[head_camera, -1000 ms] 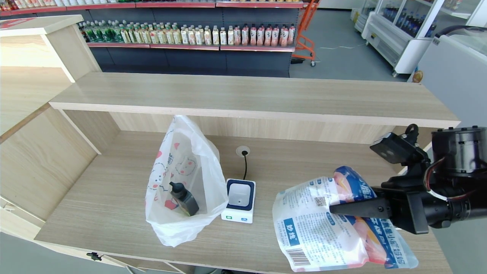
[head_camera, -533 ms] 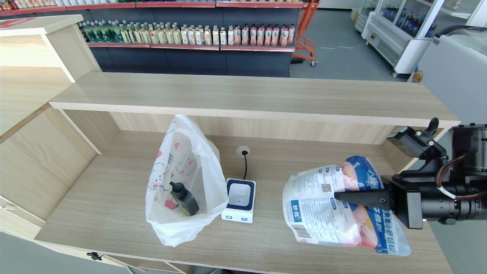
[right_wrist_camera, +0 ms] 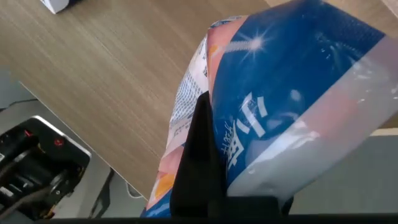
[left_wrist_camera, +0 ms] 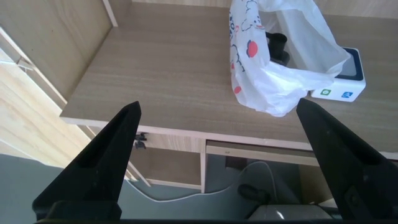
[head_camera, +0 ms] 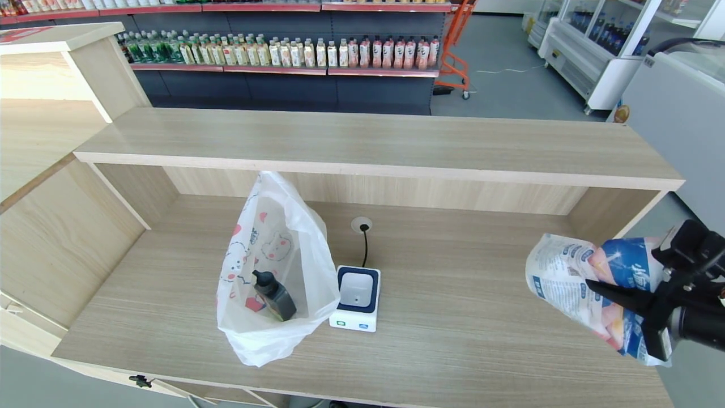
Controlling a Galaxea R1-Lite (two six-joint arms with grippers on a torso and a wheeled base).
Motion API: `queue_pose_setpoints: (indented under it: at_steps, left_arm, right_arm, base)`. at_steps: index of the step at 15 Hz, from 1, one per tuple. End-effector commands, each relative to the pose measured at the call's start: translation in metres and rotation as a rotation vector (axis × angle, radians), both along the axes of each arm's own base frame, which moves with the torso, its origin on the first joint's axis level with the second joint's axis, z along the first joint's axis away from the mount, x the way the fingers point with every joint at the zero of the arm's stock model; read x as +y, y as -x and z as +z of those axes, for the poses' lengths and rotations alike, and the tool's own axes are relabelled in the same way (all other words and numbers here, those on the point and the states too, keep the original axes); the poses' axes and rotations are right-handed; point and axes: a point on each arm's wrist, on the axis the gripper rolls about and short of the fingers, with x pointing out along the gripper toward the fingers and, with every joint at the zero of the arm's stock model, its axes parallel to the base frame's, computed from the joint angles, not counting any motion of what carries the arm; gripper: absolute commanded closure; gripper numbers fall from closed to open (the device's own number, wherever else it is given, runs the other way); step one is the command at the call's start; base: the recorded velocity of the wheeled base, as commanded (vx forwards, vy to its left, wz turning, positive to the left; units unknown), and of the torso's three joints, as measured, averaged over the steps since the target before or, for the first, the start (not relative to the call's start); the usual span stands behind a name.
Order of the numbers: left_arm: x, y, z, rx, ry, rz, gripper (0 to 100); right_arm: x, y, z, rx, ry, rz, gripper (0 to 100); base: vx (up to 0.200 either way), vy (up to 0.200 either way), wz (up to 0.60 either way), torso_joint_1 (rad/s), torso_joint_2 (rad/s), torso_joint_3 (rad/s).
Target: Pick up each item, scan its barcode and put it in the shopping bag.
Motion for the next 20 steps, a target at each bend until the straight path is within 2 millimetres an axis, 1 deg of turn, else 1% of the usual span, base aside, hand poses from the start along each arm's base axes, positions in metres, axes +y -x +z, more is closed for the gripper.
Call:
queue_pose_setpoints:
  at_steps: [1,3,5,7,11,15,20]
  left_arm:
    - [0.0,0.0,0.0,0.0,0.0,0.0,0]
    - [0.0,0.0,0.0,0.0,-0.001,0.0,0]
    - [0.0,0.0,0.0,0.0,0.0,0.0,0]
    - [0.0,0.0,0.0,0.0,-0.003,0.0,0]
    - [0.0,0.0,0.0,0.0,-0.001,0.0,0]
    - [0.0,0.0,0.0,0.0,0.0,0.0,0]
    - [0.0,0.0,0.0,0.0,-0.001,-0.001,0]
  right_arm:
    - [-0.003,0.014,-0.001,-0.046,0.062,-0.008,100]
    - [-0.003,0.01,0.002,-0.087,0.149,0.029,100]
    - [0.001,0.008,0.005,-0.115,0.194,0.07,100]
    - [0.006,0.009,0.005,-0.122,0.199,0.106,100]
    - [0.007,0.01,0.003,-0.111,0.186,0.122,100]
    - [0.01,0.007,0.005,-0.092,0.111,0.164,100]
    - [0.012,-0.002,0.004,-0.071,0.099,0.196,100]
  base:
    - [0.0,0.0,0.0,0.0,0.0,0.0]
    - [0.0,0.0,0.0,0.0,0.0,0.0]
    - [0.0,0.0,0.0,0.0,0.0,0.0]
    - [0.0,0.0,0.0,0.0,0.0,0.0]
    - [0.0,0.0,0.0,0.0,0.0,0.0]
    - [0.0,0.2,0.0,-0.004,0.0,0.001]
    - [0.0,0.2,0.0,0.001,0.01,0.0]
